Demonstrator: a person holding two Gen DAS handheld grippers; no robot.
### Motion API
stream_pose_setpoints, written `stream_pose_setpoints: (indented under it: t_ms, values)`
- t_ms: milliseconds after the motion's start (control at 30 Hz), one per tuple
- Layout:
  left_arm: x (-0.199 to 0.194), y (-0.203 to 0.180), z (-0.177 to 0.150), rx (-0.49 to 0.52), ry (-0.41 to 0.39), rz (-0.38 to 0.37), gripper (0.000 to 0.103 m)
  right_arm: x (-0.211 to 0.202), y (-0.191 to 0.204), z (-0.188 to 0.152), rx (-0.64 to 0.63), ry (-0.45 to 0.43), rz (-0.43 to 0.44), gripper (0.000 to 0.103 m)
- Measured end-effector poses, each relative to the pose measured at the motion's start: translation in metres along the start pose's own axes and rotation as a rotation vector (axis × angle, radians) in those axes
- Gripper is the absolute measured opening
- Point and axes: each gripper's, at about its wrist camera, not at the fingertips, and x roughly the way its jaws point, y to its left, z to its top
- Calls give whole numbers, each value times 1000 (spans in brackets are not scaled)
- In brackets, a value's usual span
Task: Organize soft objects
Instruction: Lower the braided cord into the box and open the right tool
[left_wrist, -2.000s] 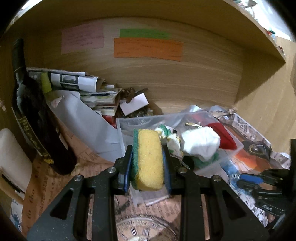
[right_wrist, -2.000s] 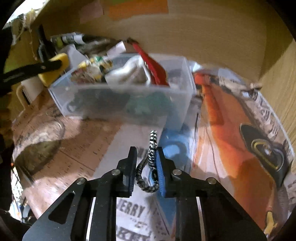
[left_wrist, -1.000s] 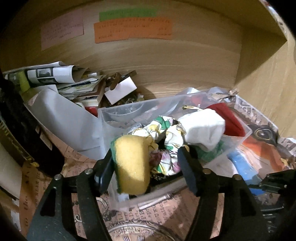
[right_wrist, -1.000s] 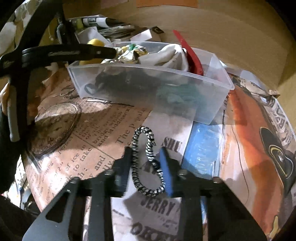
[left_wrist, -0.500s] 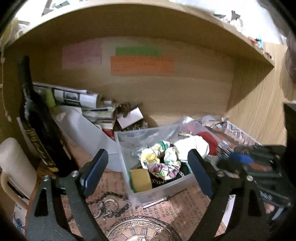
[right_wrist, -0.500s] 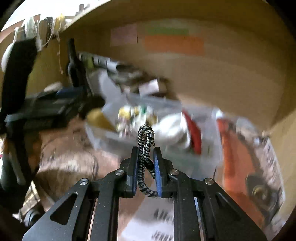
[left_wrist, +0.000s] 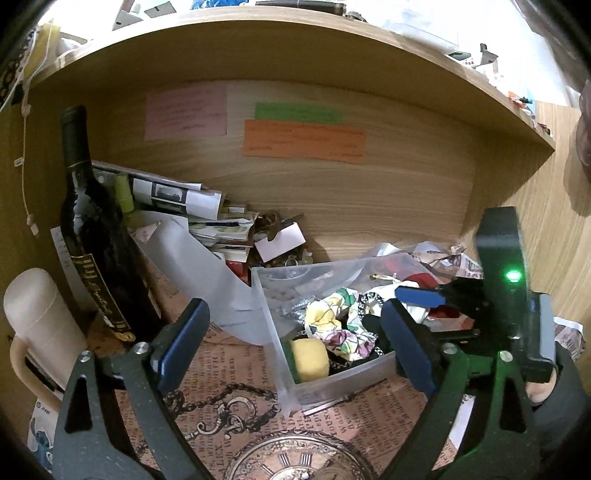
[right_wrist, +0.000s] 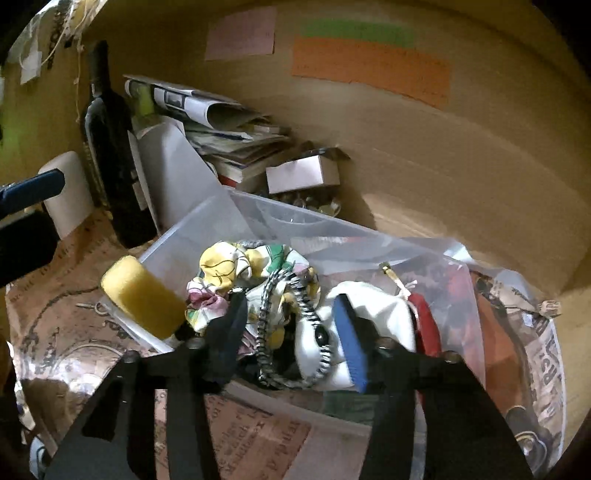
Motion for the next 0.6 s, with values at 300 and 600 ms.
stream_pose_setpoints:
  t_ms: [300,600]
  values:
    - [-25,-14,14,-5,-89,-11,95,-85,-4,9,24,-209,-5,62]
    - [-60,-38,24,34,-181,-22,100,-153,-25,3,127,-356,-6,72]
